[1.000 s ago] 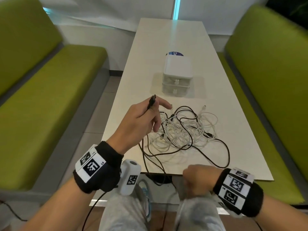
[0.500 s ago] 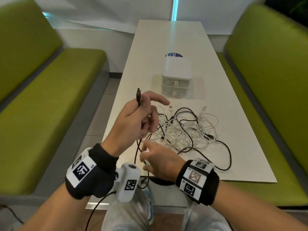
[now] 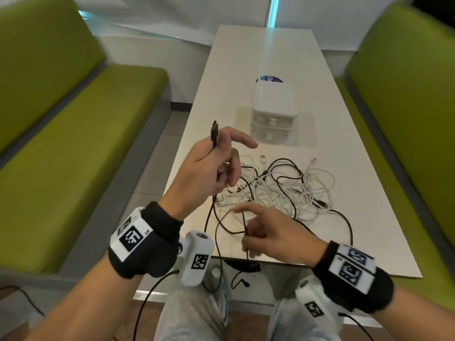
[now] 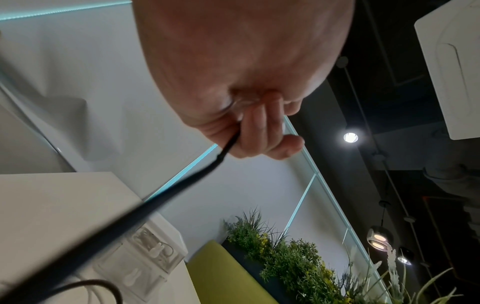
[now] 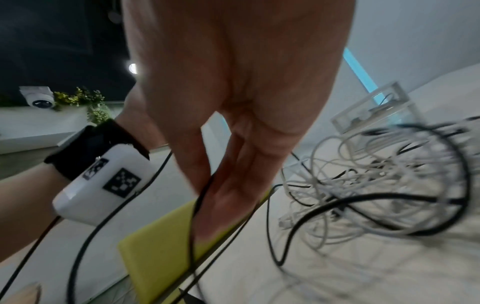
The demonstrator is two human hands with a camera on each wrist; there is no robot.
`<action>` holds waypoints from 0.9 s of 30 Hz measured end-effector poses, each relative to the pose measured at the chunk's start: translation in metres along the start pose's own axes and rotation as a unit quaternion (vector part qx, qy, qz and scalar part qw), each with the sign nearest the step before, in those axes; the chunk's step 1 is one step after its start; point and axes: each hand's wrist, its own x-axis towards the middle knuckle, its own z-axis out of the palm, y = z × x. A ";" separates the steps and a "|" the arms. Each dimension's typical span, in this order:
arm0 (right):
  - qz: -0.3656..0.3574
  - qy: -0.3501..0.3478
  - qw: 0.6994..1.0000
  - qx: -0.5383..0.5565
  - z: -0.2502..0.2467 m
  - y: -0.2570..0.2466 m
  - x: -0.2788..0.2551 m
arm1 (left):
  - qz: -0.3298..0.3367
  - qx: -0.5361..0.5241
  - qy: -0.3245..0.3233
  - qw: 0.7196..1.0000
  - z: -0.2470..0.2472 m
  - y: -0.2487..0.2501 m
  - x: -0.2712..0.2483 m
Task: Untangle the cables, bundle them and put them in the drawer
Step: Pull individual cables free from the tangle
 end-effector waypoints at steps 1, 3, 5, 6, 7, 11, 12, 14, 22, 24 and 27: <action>0.025 -0.040 0.999 -0.023 -0.004 0.005 -0.006 | 0.001 0.001 0.000 1.000 0.001 -0.001 0.001; 0.079 -0.138 0.977 -0.144 -0.011 0.017 -0.015 | 0.002 0.001 -0.004 1.000 0.004 -0.005 0.002; 0.115 -0.211 0.932 -0.273 -0.012 0.030 -0.018 | 0.002 0.005 -0.013 1.000 0.008 -0.008 0.003; 0.120 -0.211 0.918 -0.313 -0.011 0.036 -0.018 | 0.001 0.010 -0.019 1.000 0.010 -0.011 0.003; 0.119 -0.183 0.917 -0.335 -0.010 0.042 -0.017 | 0.001 0.016 -0.021 1.000 0.012 -0.013 0.003; 0.084 -0.038 0.954 -0.285 -0.020 0.049 -0.018 | 0.001 0.096 0.009 0.995 0.025 -0.026 0.002; 0.075 -0.014 0.962 -0.262 -0.026 0.048 -0.020 | 0.000 0.111 0.013 0.994 0.029 -0.030 0.002; 0.077 0.055 0.966 -0.240 -0.041 0.048 -0.026 | -0.007 0.111 0.017 0.994 0.039 -0.039 0.004; 0.266 0.145 0.906 -0.295 -0.097 0.094 -0.039 | -0.044 0.084 0.008 0.995 0.063 -0.061 0.023; 0.247 0.093 0.925 -0.273 -0.090 0.096 -0.037 | -0.070 0.073 0.011 0.995 0.065 -0.062 0.025; 0.196 0.064 0.936 -0.285 -0.073 0.092 -0.025 | -0.099 0.069 0.020 0.992 0.057 -0.069 0.024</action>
